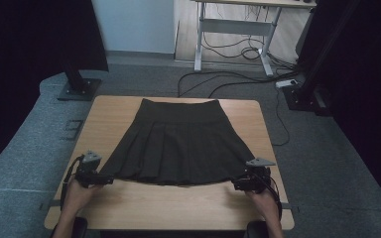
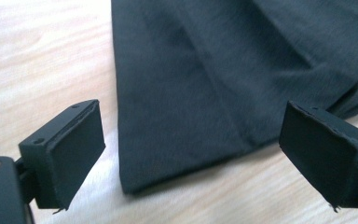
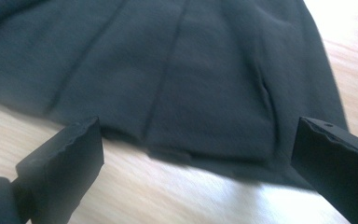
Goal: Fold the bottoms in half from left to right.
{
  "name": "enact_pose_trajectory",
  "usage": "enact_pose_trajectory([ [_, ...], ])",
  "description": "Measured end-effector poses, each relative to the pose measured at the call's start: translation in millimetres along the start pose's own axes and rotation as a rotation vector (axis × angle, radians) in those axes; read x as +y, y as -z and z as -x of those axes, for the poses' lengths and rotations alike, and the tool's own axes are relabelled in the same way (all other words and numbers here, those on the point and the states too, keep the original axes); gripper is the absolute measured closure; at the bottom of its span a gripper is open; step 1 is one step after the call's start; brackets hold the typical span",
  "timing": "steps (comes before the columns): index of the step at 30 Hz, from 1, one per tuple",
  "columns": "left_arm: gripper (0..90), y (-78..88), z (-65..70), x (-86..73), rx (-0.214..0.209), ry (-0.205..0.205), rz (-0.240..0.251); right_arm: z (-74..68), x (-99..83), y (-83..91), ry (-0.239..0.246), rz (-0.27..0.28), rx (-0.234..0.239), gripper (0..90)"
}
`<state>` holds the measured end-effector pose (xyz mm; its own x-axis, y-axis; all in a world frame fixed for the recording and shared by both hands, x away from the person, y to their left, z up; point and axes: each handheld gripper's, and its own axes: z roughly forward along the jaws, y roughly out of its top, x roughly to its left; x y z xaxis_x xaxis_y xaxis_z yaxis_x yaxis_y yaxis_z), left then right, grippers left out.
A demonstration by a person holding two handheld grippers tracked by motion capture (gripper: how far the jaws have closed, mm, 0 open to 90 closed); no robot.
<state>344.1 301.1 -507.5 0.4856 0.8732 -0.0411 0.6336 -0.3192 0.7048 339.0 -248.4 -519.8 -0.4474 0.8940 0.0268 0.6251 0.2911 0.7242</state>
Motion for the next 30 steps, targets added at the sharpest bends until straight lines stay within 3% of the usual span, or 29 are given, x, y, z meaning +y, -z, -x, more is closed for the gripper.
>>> enact_pose_trajectory([
  [7,6.7,-12.6,-3.9,24.7,-0.012,0.007,0.006,-5.9,21.4,-15.4,-0.001,-0.005,0.034,1.9],
  [12,10.0,-39.2,1.3,54.8,-0.026,-0.031,-0.002,-8.1,46.9,-39.0,-0.005,-0.01,0.044,2.0],
  [15,14.1,-49.7,1.9,63.0,-0.03,-0.03,-0.001,-8.7,54.8,-47.8,-0.002,-0.009,0.038,2.8],
  [16,14.2,-60.7,1.2,69.2,-0.024,-0.032,-0.009,-9.2,61.3,-56.5,-0.008,-0.015,0.03,4.4],
  [24,21.9,-91.4,-7.3,79.7,0.052,-0.04,-0.044,-4.4,71.4,-89.0,-0.024,-0.041,0.002,12.0],
  [30,24.7,-111.6,-11.7,73.6,0.073,-0.037,-0.096,-2.9,67.4,-105.7,-0.013,-0.062,-0.011,12.5],
])
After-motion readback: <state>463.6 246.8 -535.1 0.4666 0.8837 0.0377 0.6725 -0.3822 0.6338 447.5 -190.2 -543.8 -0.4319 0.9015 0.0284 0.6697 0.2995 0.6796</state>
